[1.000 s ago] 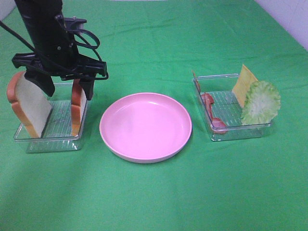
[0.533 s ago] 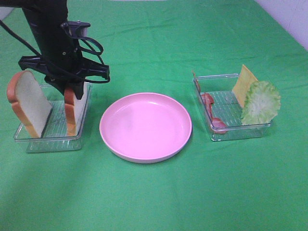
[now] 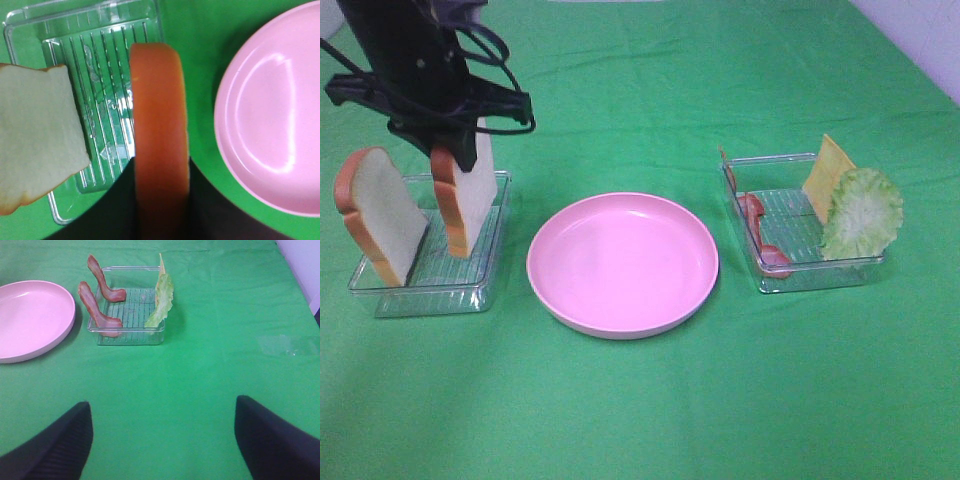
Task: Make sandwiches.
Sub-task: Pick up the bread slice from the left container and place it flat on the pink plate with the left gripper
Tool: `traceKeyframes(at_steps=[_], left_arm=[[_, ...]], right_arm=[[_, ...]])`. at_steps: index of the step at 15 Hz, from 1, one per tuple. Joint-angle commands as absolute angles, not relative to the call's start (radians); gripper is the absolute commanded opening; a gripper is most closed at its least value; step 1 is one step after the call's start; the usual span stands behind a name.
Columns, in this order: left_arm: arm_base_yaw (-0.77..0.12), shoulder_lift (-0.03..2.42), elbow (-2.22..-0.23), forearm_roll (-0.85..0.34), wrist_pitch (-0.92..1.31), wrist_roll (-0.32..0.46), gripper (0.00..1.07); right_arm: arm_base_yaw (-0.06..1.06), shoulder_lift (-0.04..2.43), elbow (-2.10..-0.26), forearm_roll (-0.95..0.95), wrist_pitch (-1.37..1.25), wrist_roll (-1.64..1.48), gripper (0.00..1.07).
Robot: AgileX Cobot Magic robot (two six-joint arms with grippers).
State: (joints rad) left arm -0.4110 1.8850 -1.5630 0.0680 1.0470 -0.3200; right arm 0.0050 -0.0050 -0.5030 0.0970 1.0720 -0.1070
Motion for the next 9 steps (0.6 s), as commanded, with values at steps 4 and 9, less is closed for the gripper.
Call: traceKeyframes(at_steps=[4, 9], left_arm=[[-0.246, 1.757, -1.563, -0.342, 1.055, -0.008, 0.0], [-0.159, 1.774, -1.273, -0.921, 0.862, 0.447, 0.0]], right_arm=[[-0.001, -0.02, -0.502, 0.099, 1.062, -0.12, 0.75], [-0.001, -0.02, -0.502, 0.099, 1.062, -0.12, 0.75]])
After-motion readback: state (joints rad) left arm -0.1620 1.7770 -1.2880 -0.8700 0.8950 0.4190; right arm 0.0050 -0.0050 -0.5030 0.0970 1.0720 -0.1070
